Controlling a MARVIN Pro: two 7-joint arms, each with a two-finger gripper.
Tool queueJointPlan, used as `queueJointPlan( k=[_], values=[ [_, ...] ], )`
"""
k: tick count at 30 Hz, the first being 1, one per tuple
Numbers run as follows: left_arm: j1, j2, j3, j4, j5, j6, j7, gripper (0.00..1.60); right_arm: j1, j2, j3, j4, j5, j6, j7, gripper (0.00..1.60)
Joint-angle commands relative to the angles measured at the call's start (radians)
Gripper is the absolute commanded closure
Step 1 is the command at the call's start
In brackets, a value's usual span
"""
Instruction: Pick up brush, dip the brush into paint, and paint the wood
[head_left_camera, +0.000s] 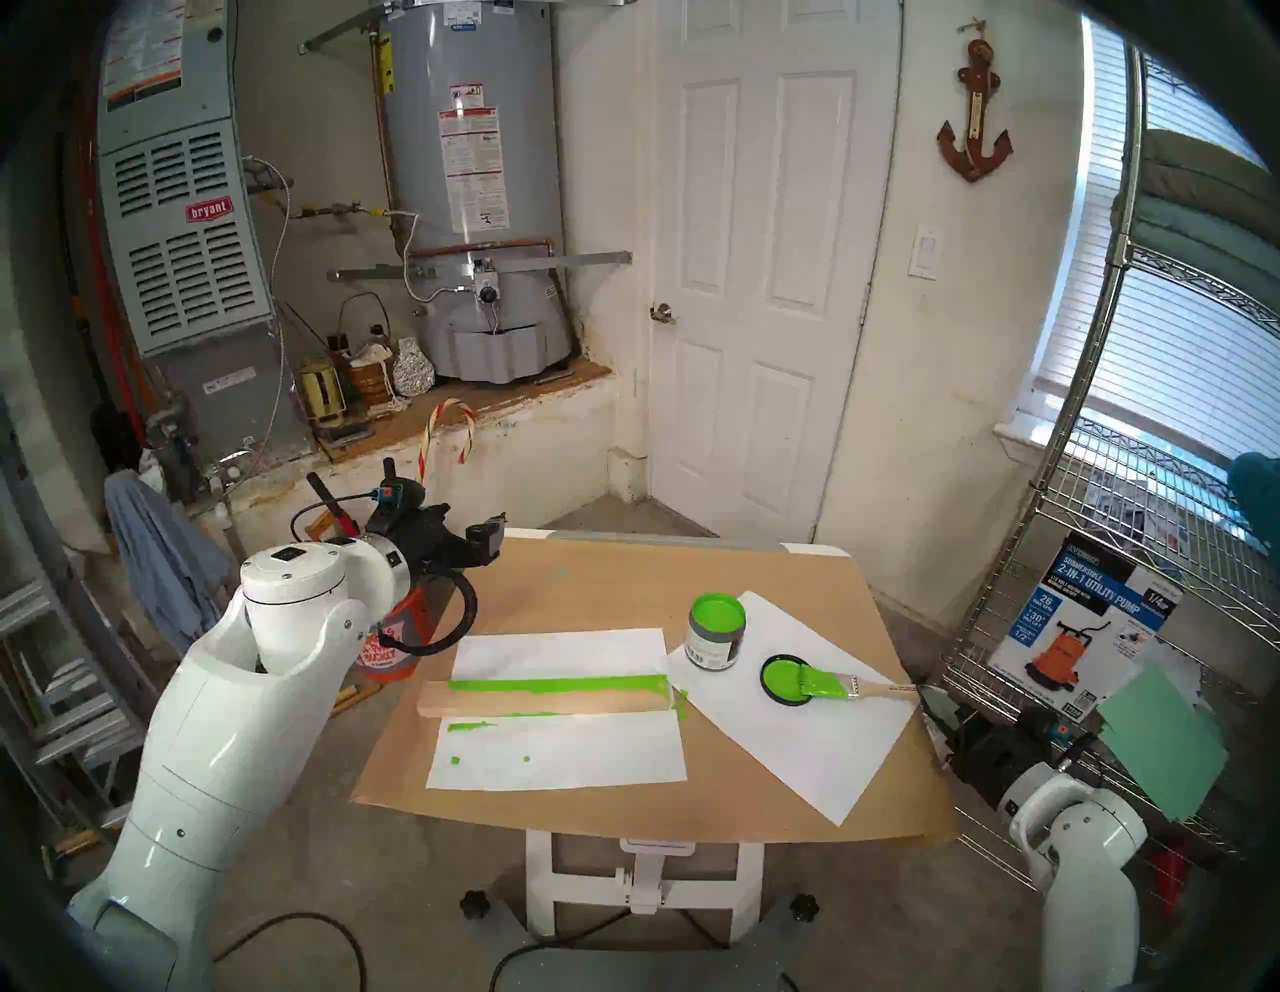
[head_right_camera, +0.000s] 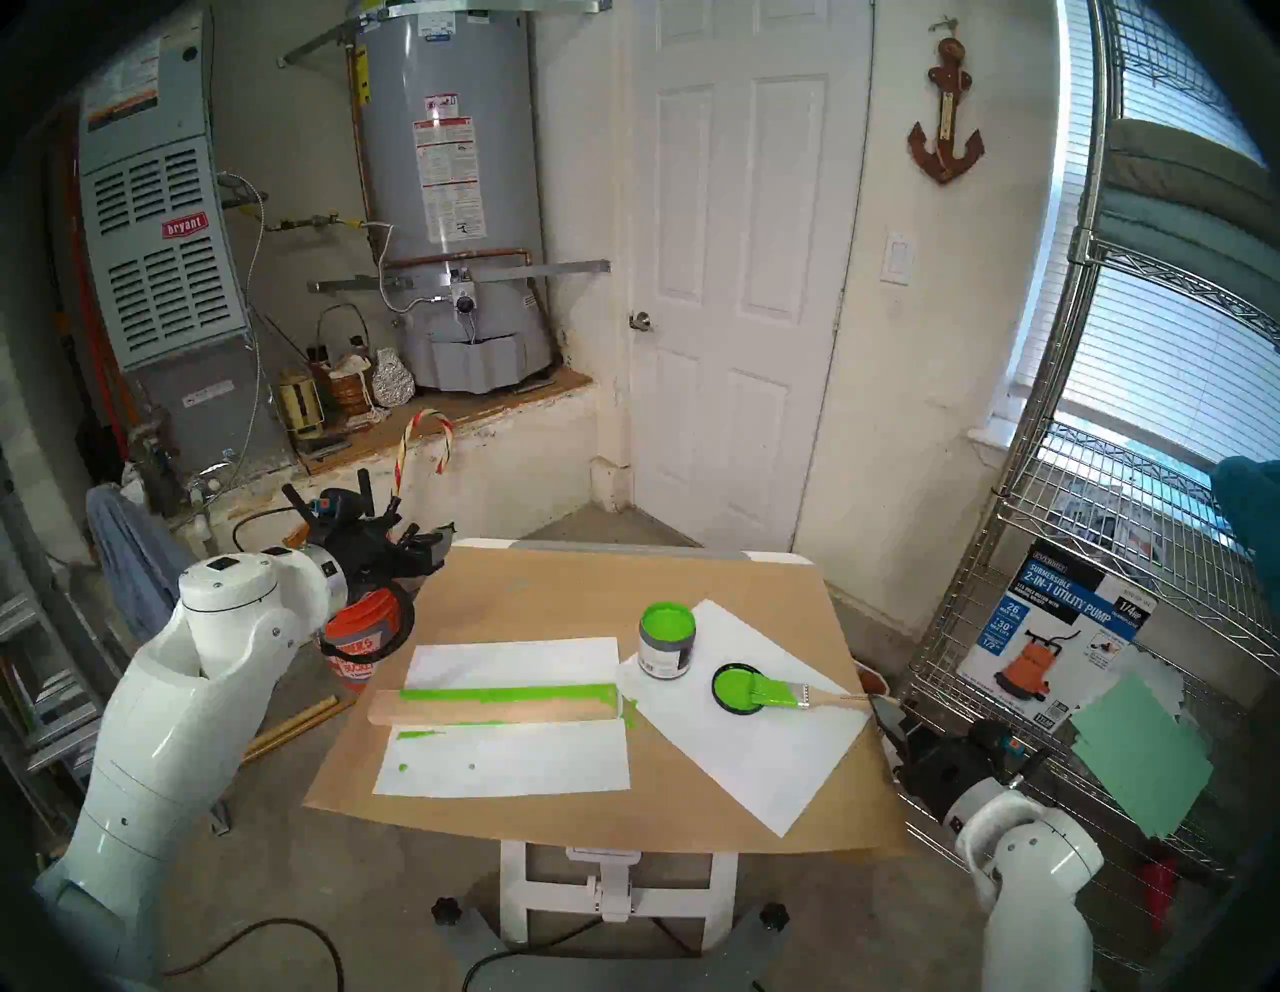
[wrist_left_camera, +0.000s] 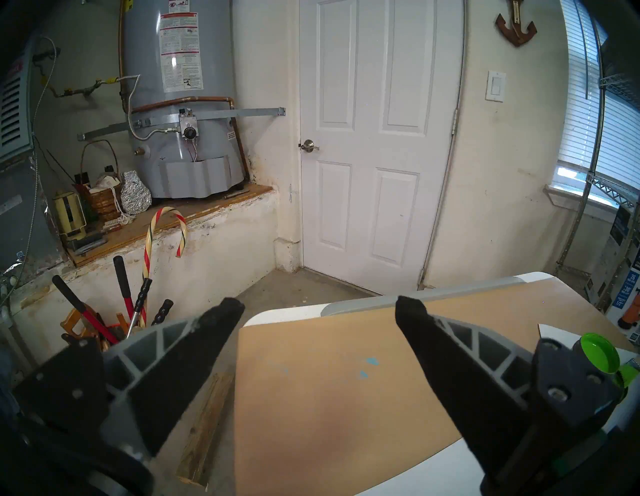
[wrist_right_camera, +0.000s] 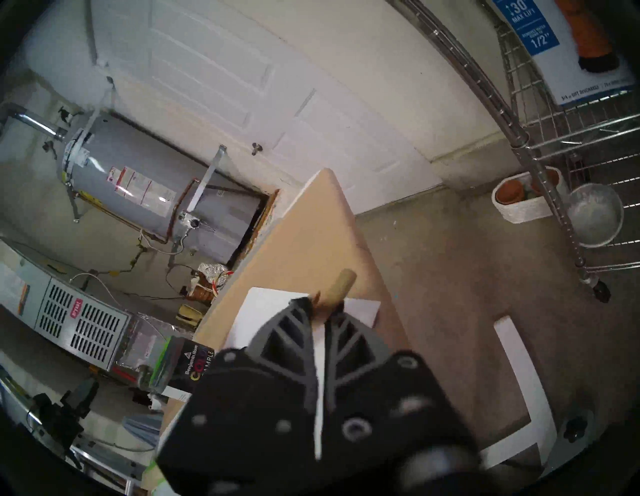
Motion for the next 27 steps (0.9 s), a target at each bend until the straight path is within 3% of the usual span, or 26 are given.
queueJointPlan(
  k=[1, 13, 21, 27],
  values=[
    [-0.009, 0.002, -0.009, -0.016, -0.002, -0.002, 0.001, 0.0, -0.017, -0.021, 0.004, -0.037, 0.017, -0.054, 0.1, 1.6],
    [-0.01, 0.002, -0.008, -0.016, -0.001, -0.003, 0.0, 0.0, -0.045, -0.039, -0.004, -0.154, -0.058, -0.177, 0.171, 1.6],
    [-0.01, 0.002, -0.008, -0.015, -0.001, -0.003, 0.0, 0.0, -0.034, 0.006, -0.027, -0.241, -0.121, -0.187, 0.204, 1.6],
    [-0.011, 0.002, -0.007, -0.014, -0.001, -0.003, 0.0, 0.0, 0.01, 0.086, -0.03, -0.31, -0.193, -0.172, 0.214, 1.6]
  ],
)
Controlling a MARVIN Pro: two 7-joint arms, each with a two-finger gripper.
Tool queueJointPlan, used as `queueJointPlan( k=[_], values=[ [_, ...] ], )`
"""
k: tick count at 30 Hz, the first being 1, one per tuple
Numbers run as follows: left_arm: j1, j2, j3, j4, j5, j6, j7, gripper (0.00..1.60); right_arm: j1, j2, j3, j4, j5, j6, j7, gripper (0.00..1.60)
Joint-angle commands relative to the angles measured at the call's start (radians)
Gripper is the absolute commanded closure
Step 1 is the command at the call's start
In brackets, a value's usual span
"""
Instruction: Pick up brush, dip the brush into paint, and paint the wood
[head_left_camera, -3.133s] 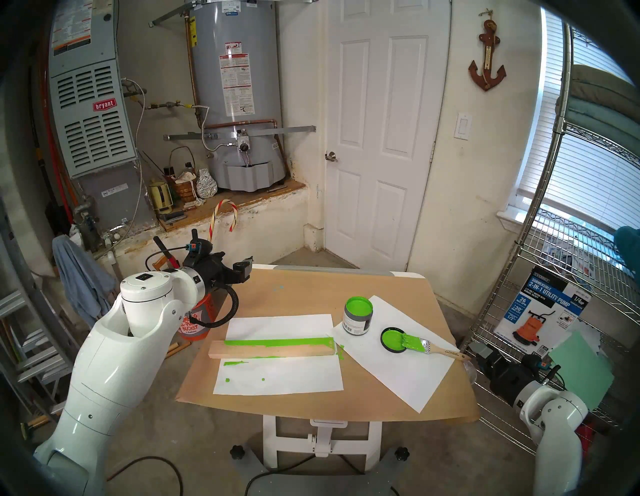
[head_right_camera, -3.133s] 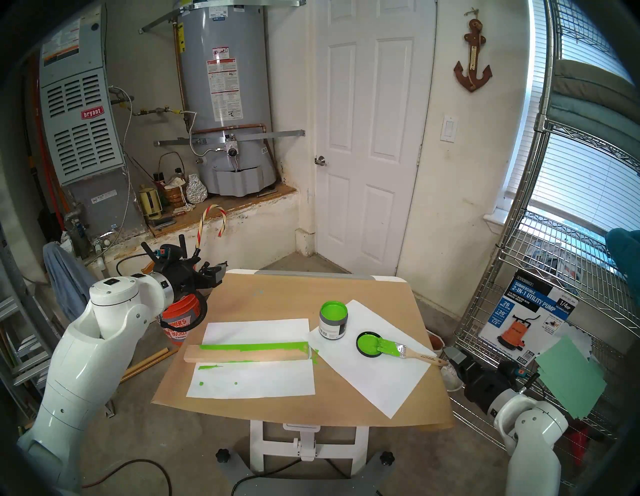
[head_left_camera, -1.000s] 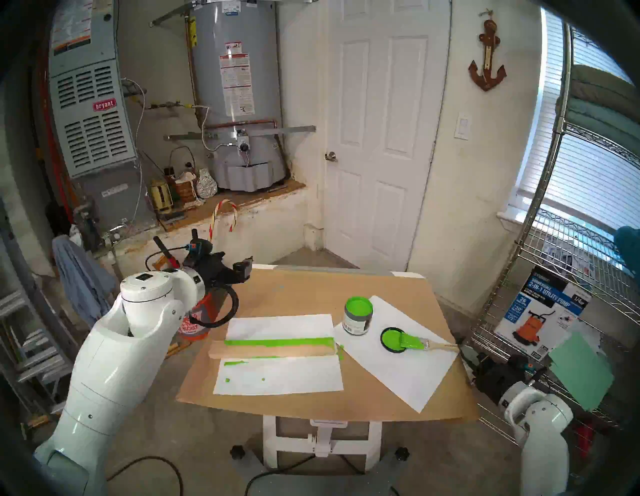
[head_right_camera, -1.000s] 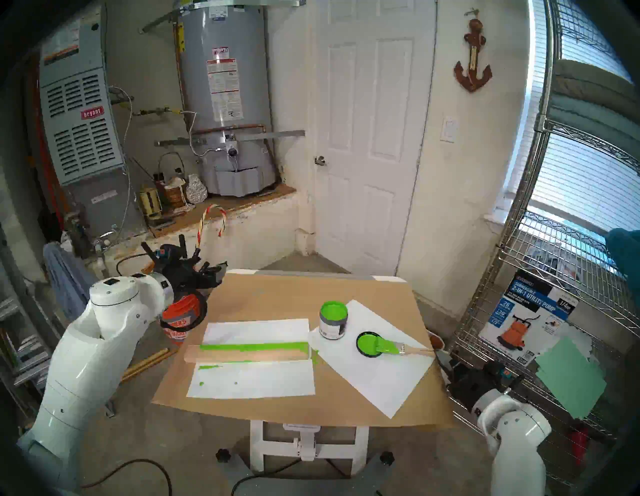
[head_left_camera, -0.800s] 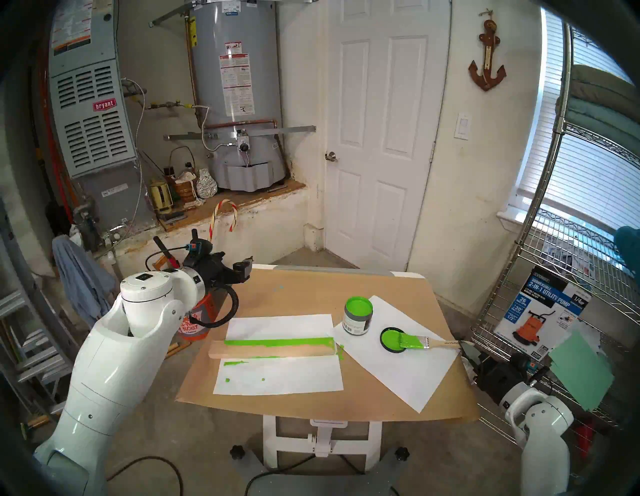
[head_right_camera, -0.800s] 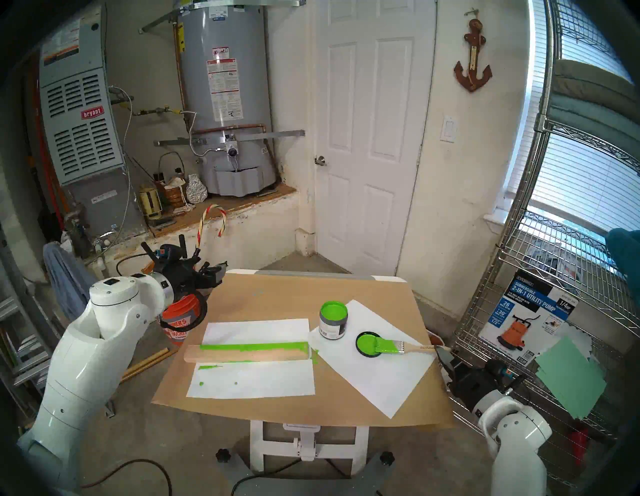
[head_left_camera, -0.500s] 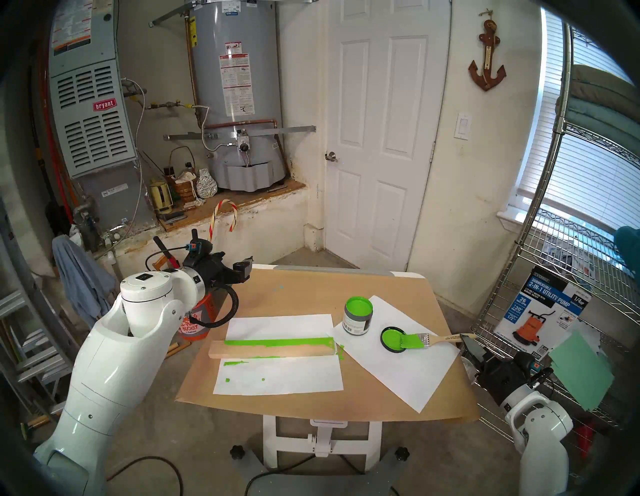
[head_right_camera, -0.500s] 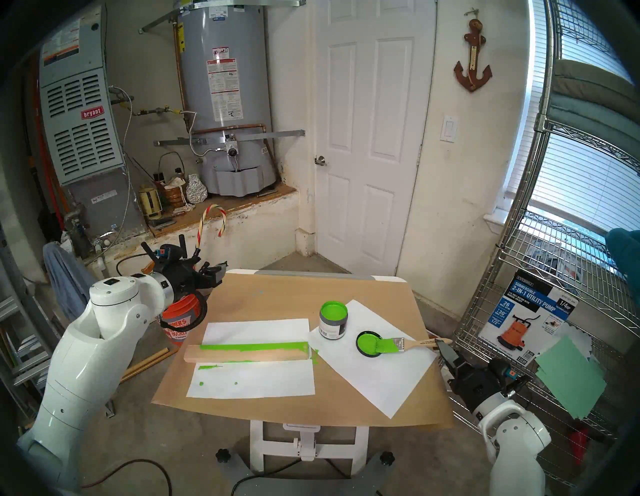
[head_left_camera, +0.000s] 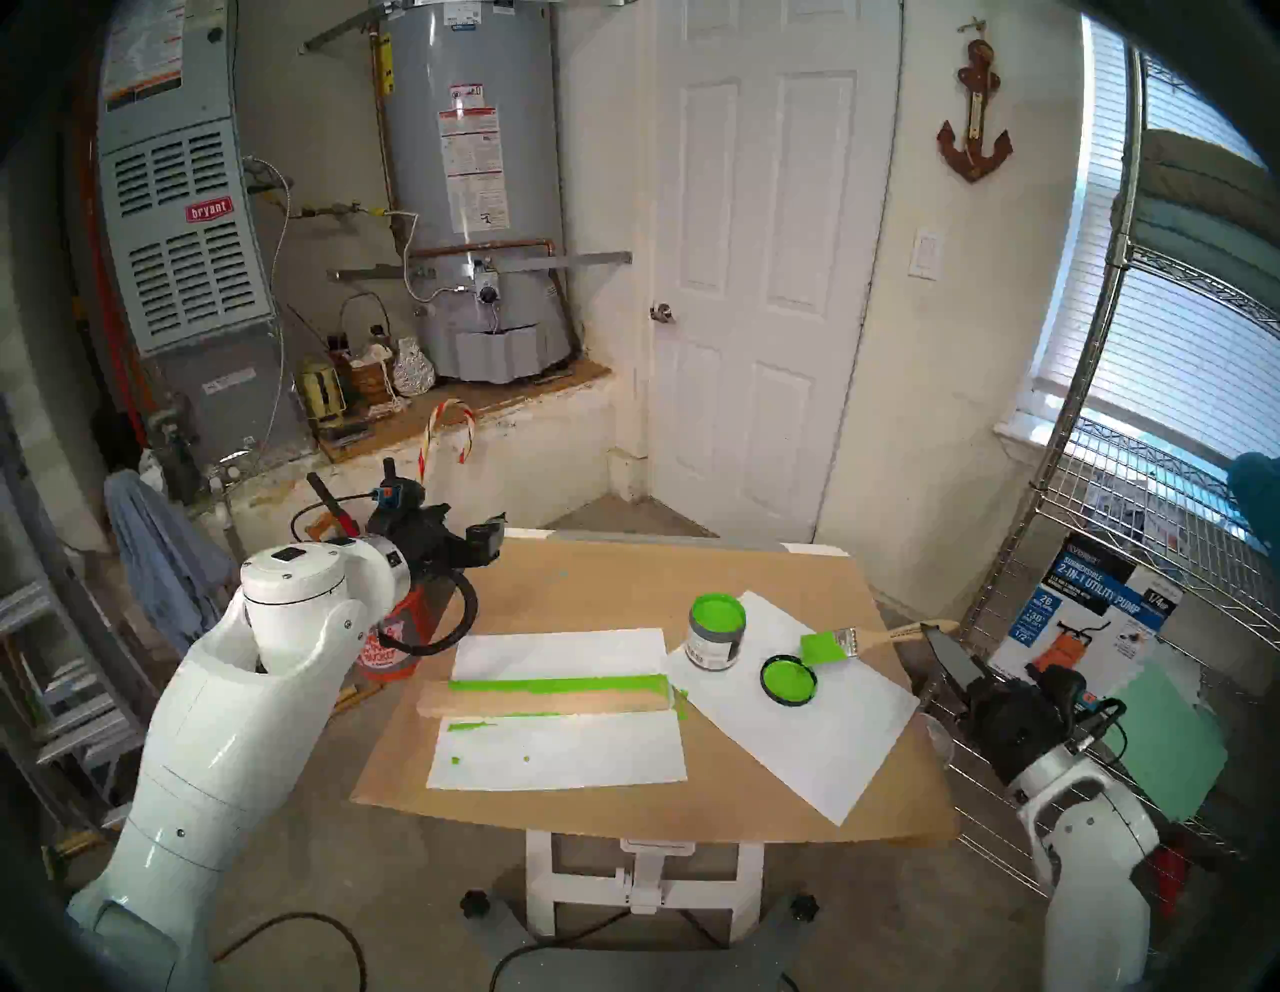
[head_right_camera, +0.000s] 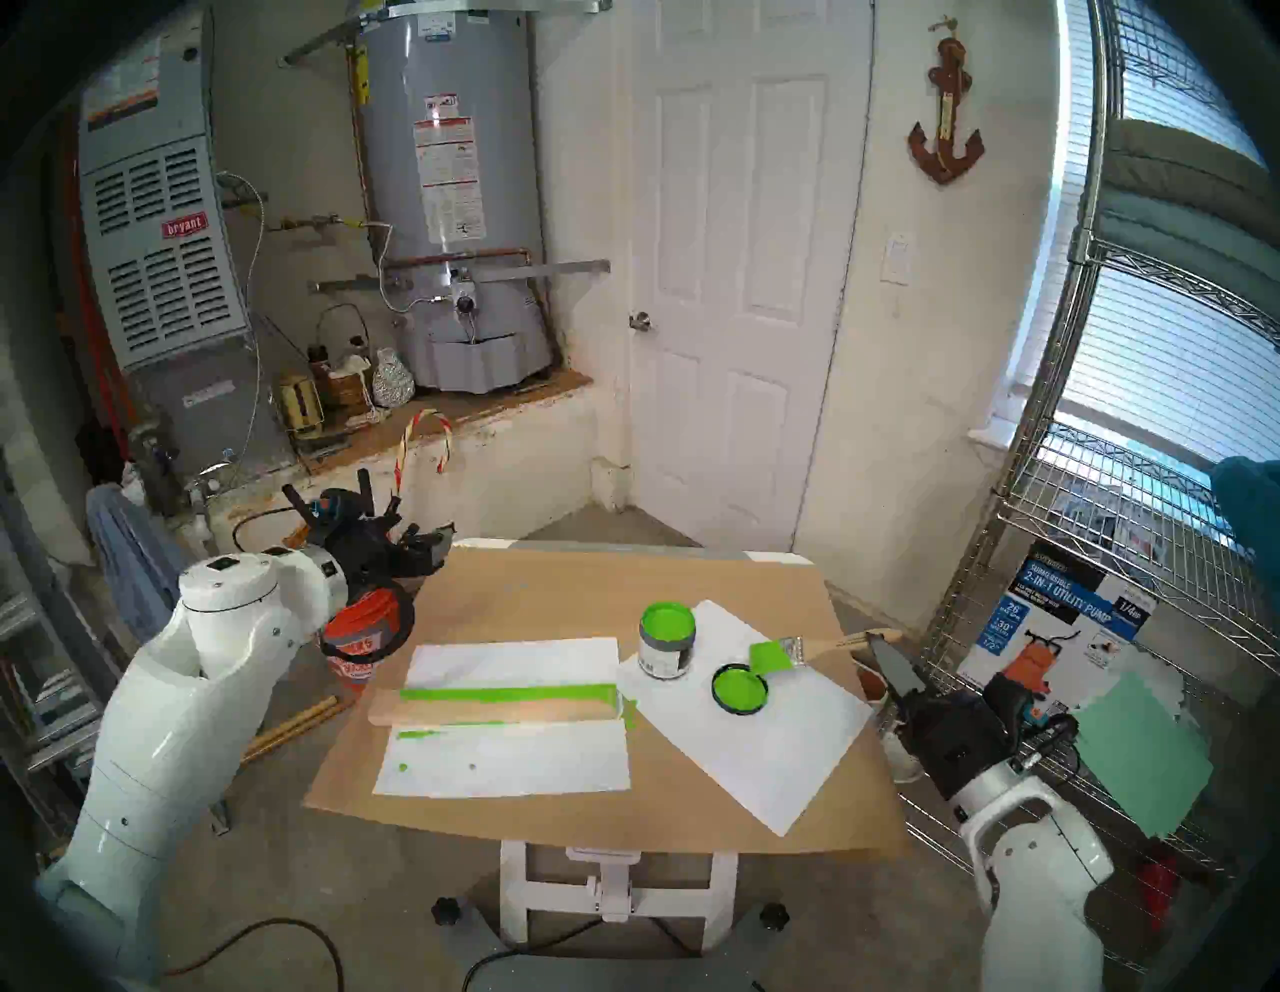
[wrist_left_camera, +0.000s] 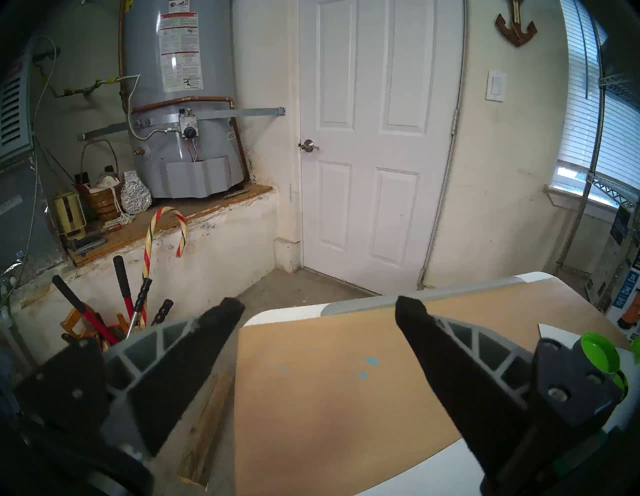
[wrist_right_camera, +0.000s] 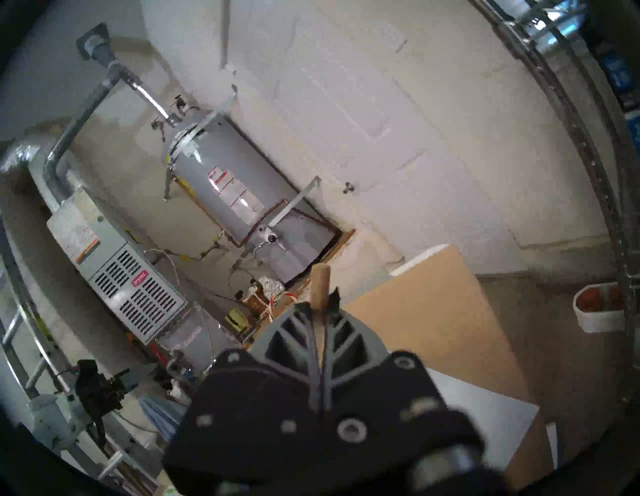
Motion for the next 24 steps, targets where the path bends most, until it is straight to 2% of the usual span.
queueJointPlan(
  k=[1, 10, 24],
  values=[
    [-0.011, 0.002, -0.008, -0.014, -0.001, -0.003, 0.0, 0.0, 0.067, 0.096, 0.0, -0.11, -0.056, 0.003, 0.021, 1.6],
    [-0.011, 0.002, -0.007, -0.014, -0.001, -0.003, 0.0, 0.0, 0.171, 0.175, -0.021, -0.196, -0.102, 0.07, -0.011, 1.6],
    [-0.011, 0.002, -0.008, -0.014, -0.001, -0.003, 0.0, 0.0, 0.304, 0.311, -0.138, -0.295, -0.215, 0.226, -0.081, 1.6]
  ],
)
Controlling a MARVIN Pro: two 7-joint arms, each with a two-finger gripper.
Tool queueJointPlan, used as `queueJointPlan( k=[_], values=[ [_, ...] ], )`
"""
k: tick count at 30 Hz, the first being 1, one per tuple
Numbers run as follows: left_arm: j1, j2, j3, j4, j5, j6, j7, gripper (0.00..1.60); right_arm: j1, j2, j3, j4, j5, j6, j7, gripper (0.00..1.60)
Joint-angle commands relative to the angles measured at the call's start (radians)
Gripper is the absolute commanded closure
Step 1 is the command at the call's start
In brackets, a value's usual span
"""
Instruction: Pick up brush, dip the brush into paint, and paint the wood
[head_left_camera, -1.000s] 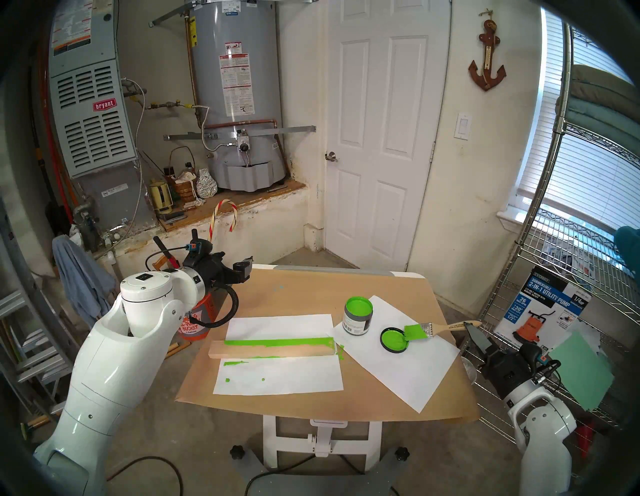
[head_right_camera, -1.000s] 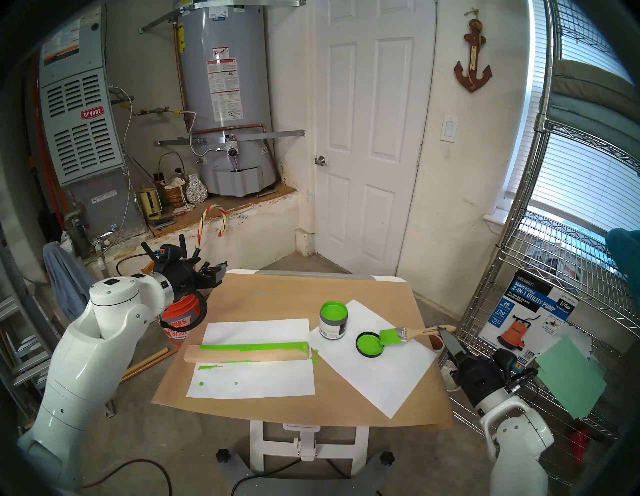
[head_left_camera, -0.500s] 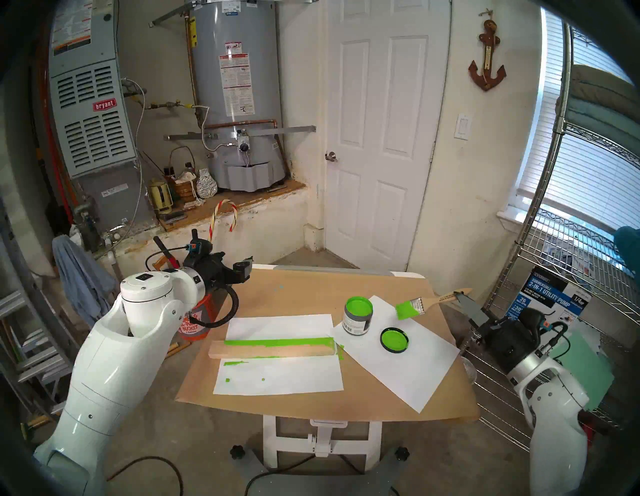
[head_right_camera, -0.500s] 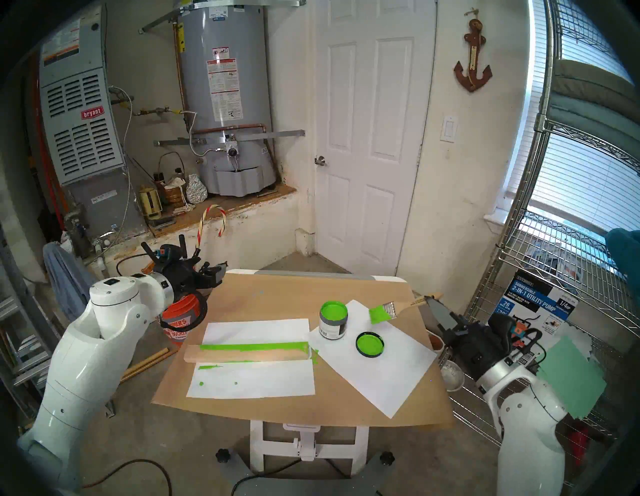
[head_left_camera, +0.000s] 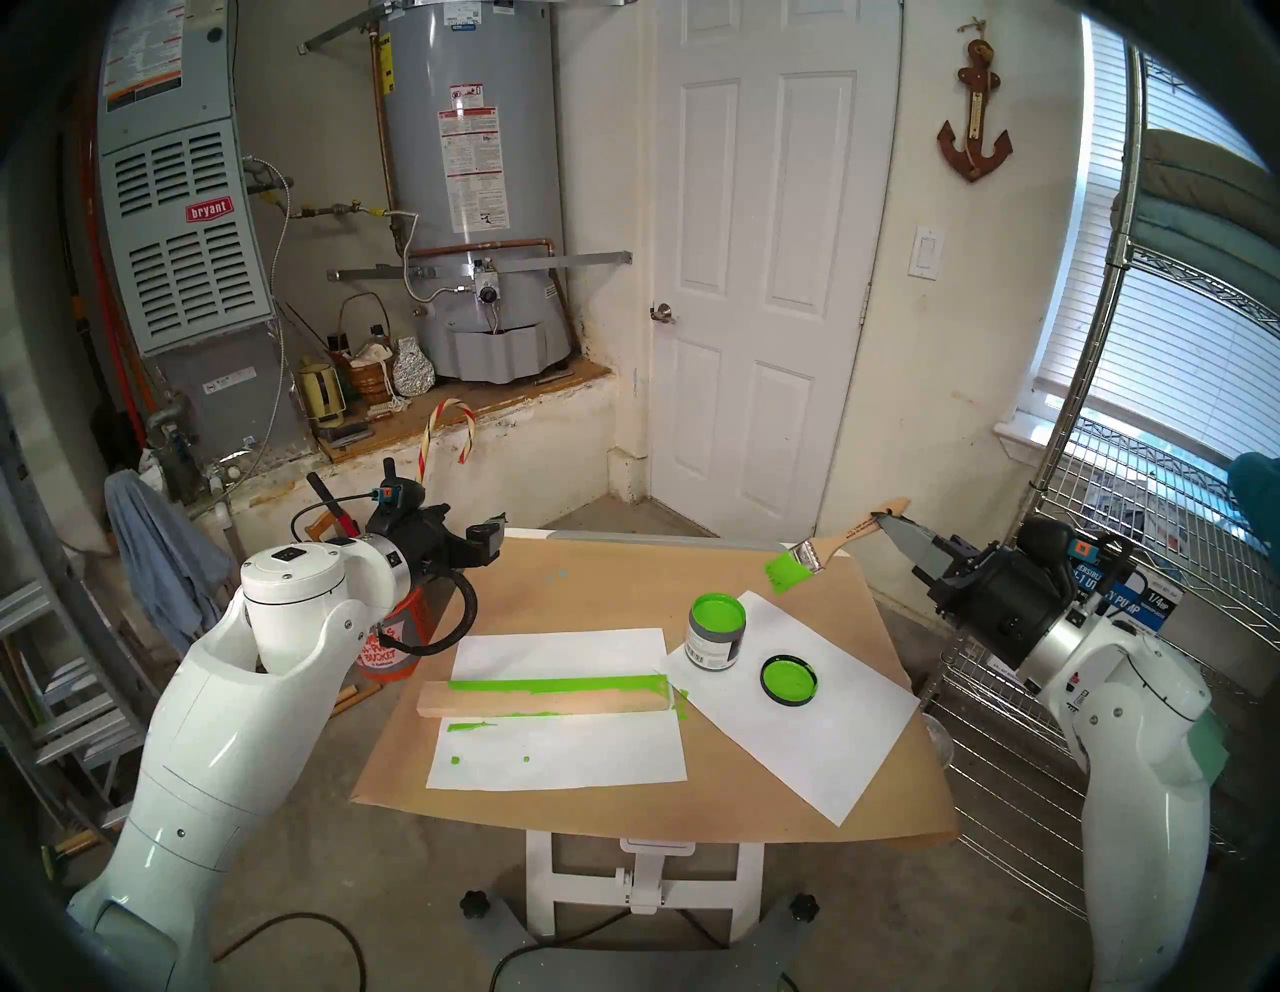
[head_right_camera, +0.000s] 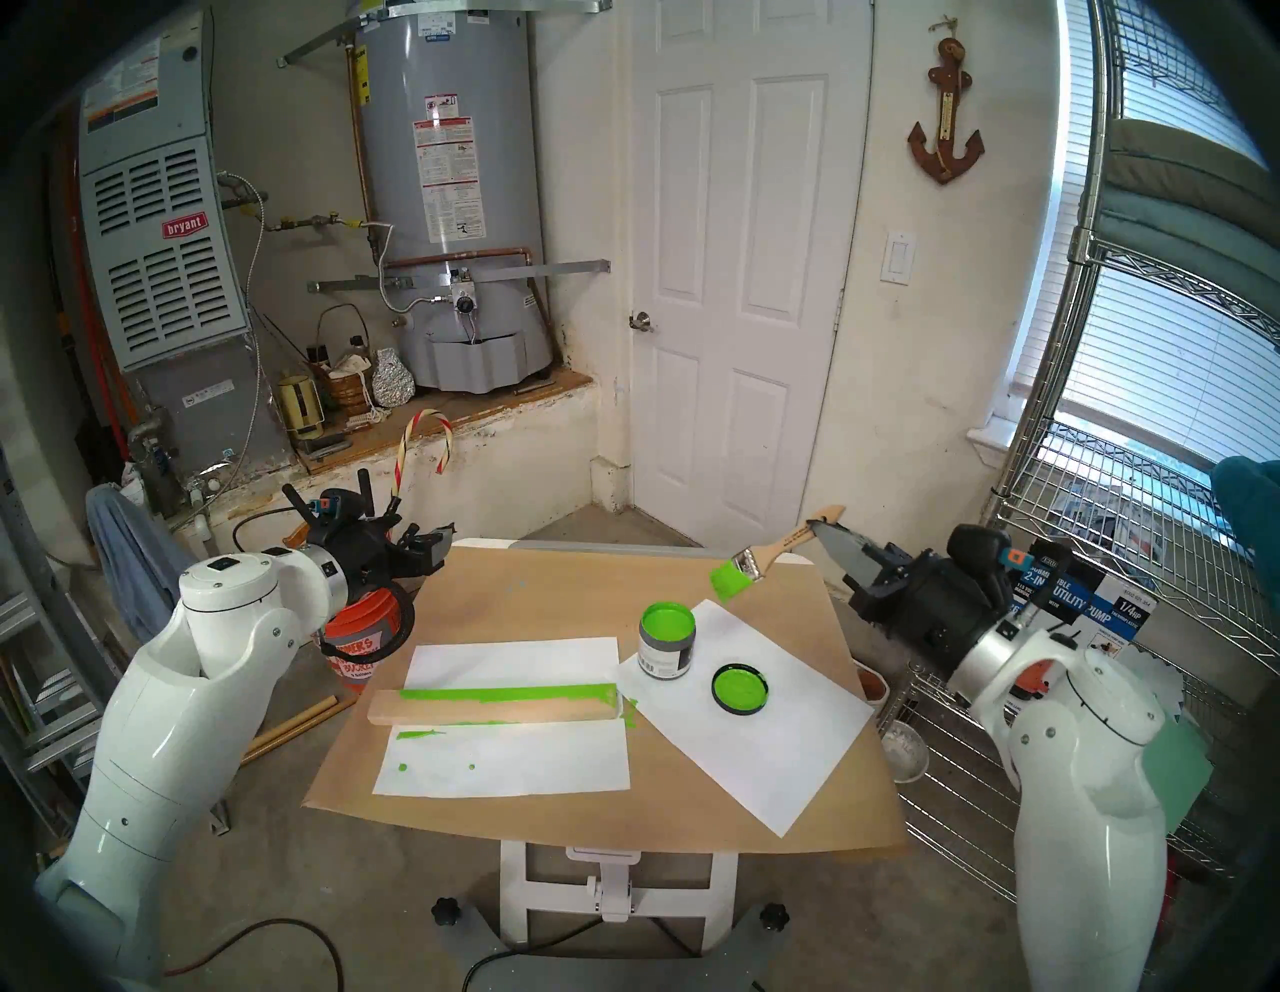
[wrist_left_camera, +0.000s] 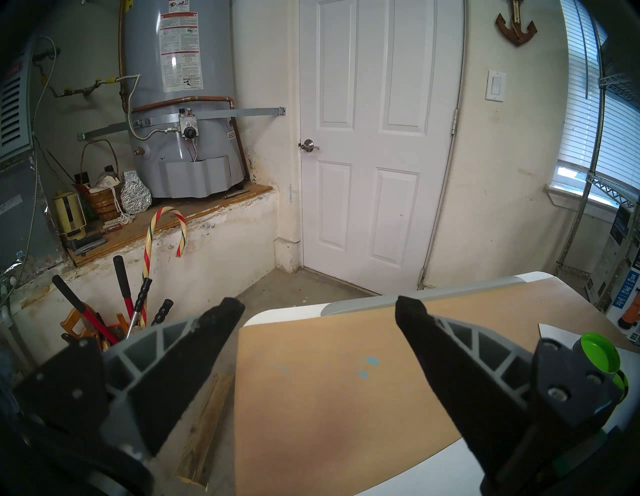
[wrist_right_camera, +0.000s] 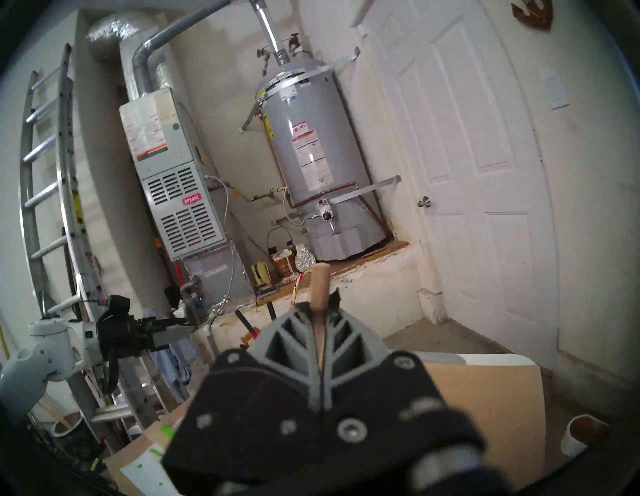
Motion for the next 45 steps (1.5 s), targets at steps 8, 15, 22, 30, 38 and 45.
queueJointPlan(
  k=[8, 15, 22, 30, 38, 45],
  values=[
    [-0.01, 0.002, -0.009, -0.016, -0.001, -0.003, 0.0, 0.0, 0.153, 0.145, -0.121, -0.13, -0.102, 0.168, -0.065, 1.6],
    [-0.01, 0.002, -0.009, -0.017, -0.002, -0.002, 0.001, 0.0, 0.188, 0.157, -0.191, -0.159, -0.148, 0.234, -0.108, 1.6],
    [-0.009, 0.002, -0.009, -0.017, -0.002, -0.002, 0.001, 0.0, 0.219, 0.17, -0.262, -0.154, -0.189, 0.273, -0.137, 1.6],
    [-0.009, 0.002, -0.009, -0.017, -0.002, -0.002, 0.001, 0.0, 0.238, 0.156, -0.302, -0.151, -0.211, 0.277, -0.159, 1.6],
    [-0.009, 0.002, -0.01, -0.018, -0.002, -0.002, 0.001, 0.0, 0.226, 0.141, -0.353, -0.128, -0.247, 0.255, -0.186, 1.6],
    [-0.009, 0.002, -0.01, -0.018, -0.002, -0.002, 0.001, 0.0, 0.208, 0.146, -0.357, -0.125, -0.262, 0.237, -0.185, 1.6]
  ],
)
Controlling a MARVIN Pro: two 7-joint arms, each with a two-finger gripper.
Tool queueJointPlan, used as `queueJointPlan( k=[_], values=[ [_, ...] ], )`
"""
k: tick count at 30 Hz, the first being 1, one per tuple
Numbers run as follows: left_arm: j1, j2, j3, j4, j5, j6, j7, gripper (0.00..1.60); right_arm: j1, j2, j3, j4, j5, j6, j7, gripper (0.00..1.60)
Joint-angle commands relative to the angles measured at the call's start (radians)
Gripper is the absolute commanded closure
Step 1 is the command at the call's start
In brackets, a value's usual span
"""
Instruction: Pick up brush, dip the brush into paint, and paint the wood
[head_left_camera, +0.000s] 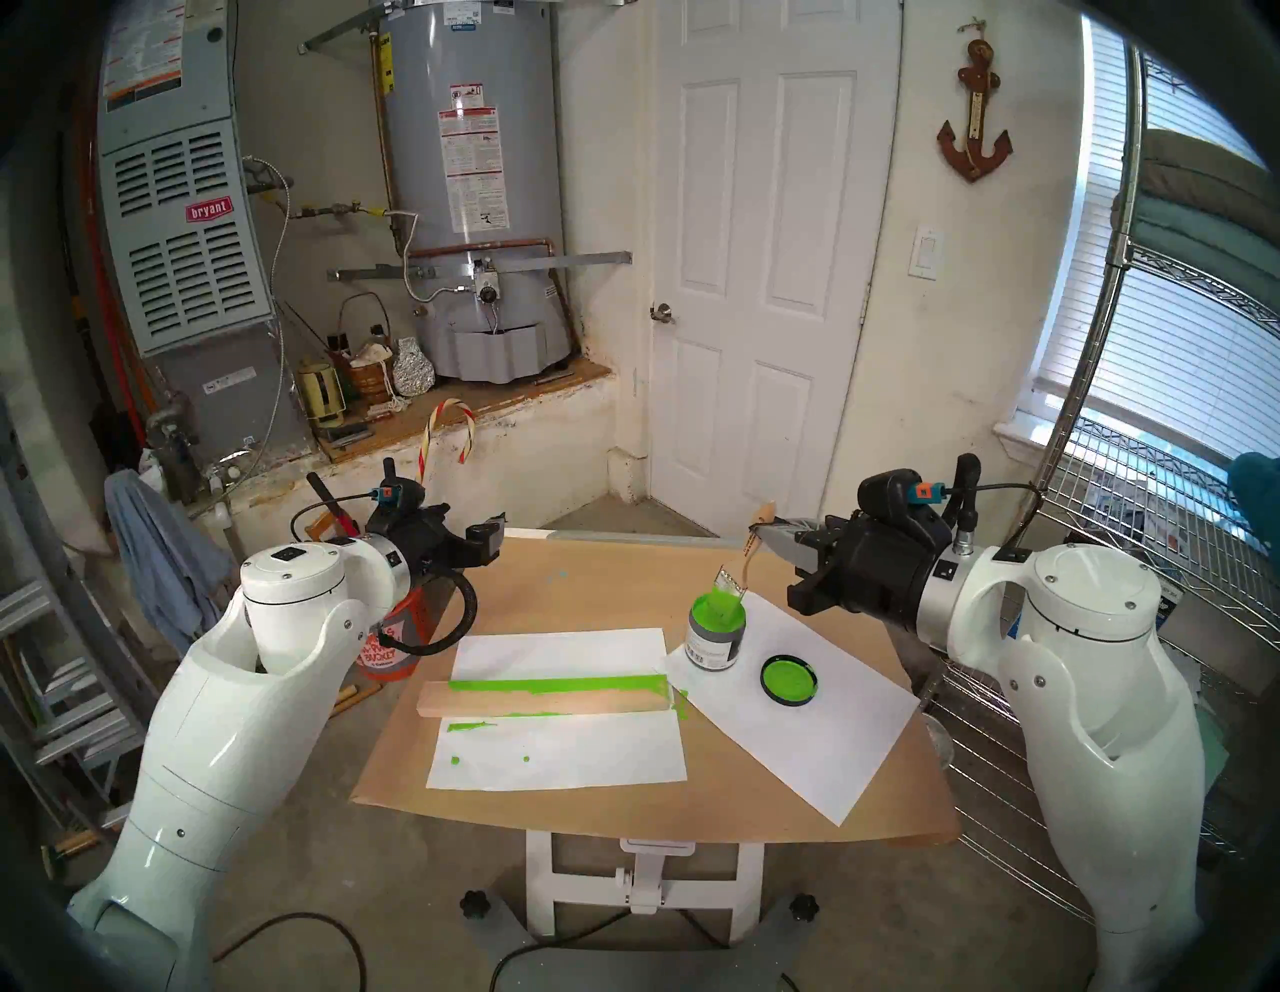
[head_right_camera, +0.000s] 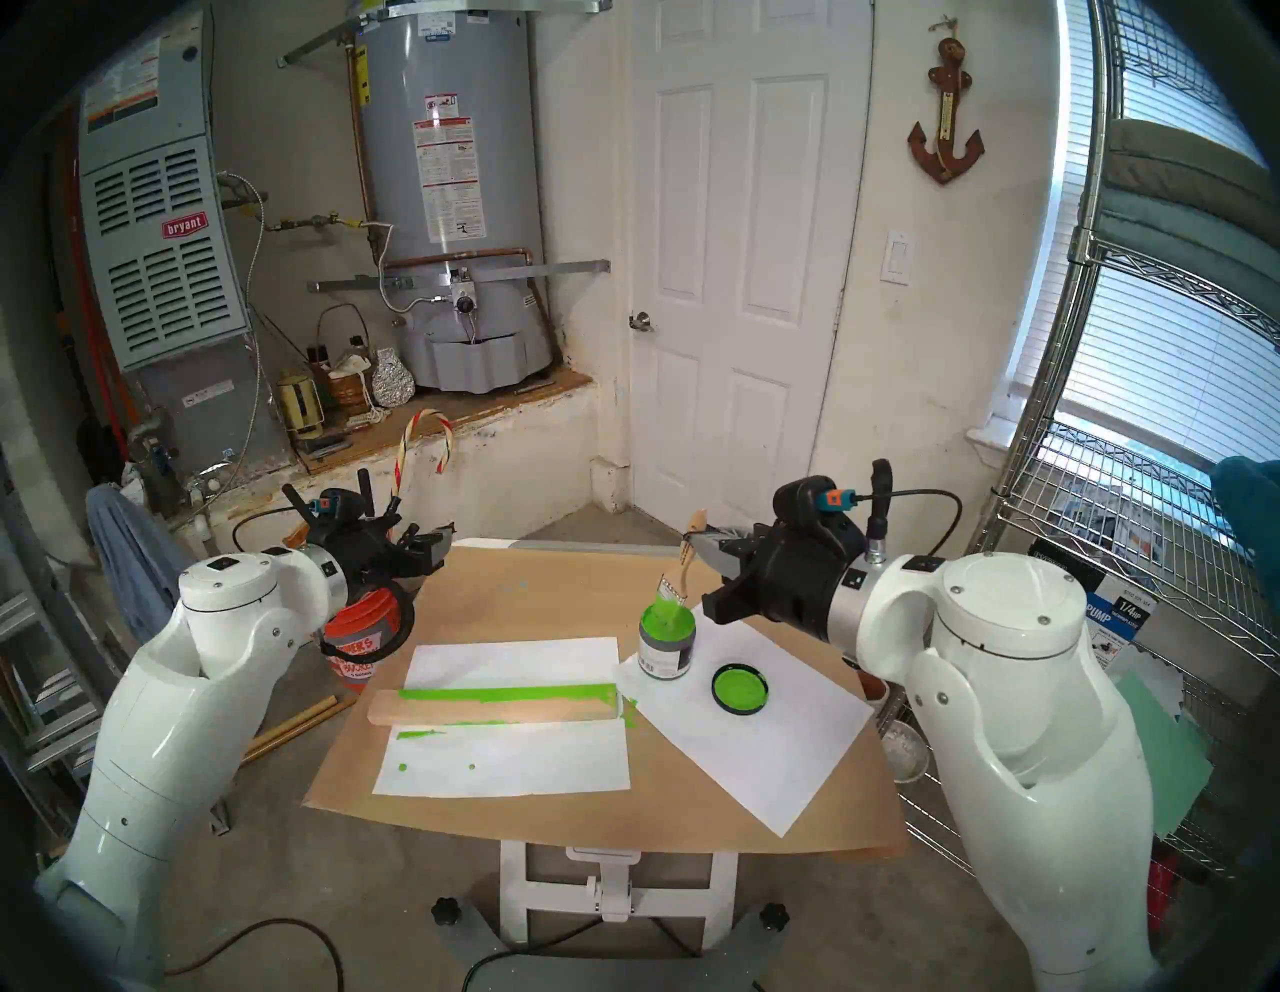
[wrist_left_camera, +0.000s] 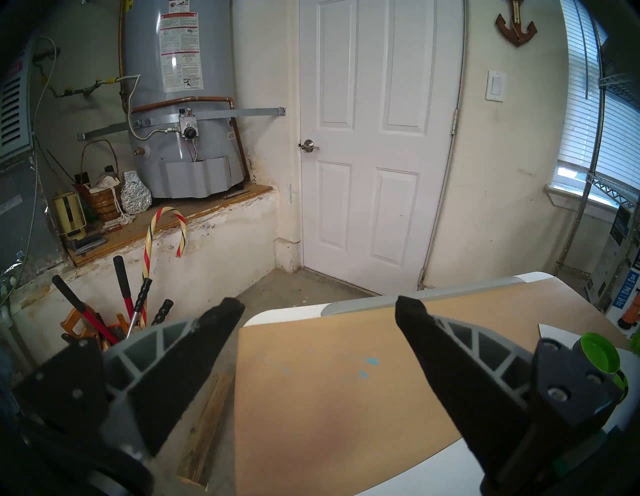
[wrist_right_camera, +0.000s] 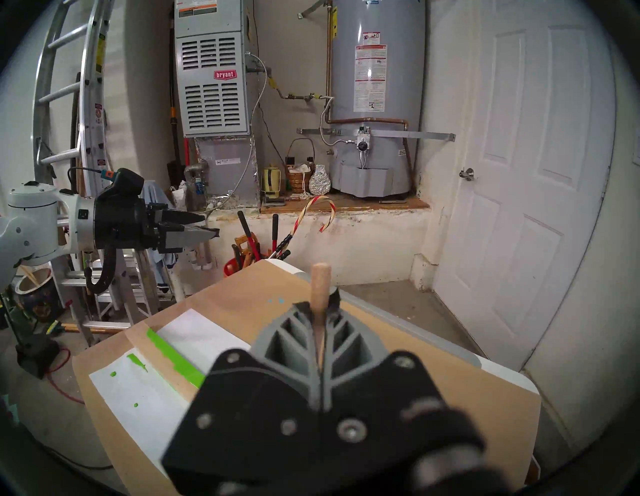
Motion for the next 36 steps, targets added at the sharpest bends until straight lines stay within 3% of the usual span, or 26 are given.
queueJointPlan(
  k=[1, 25, 36],
  values=[
    [-0.009, 0.002, -0.009, -0.017, -0.002, -0.002, 0.001, 0.0, -0.008, -0.004, 0.0, -0.006, -0.006, -0.033, 0.003, 1.6],
    [-0.009, 0.002, -0.009, -0.017, -0.002, -0.002, 0.001, 0.0, -0.044, -0.019, -0.043, 0.048, -0.063, -0.111, 0.001, 1.6],
    [-0.009, 0.002, -0.009, -0.016, -0.002, -0.002, 0.001, 0.0, 0.001, -0.045, -0.019, 0.054, -0.043, -0.078, 0.002, 1.6]
  ],
)
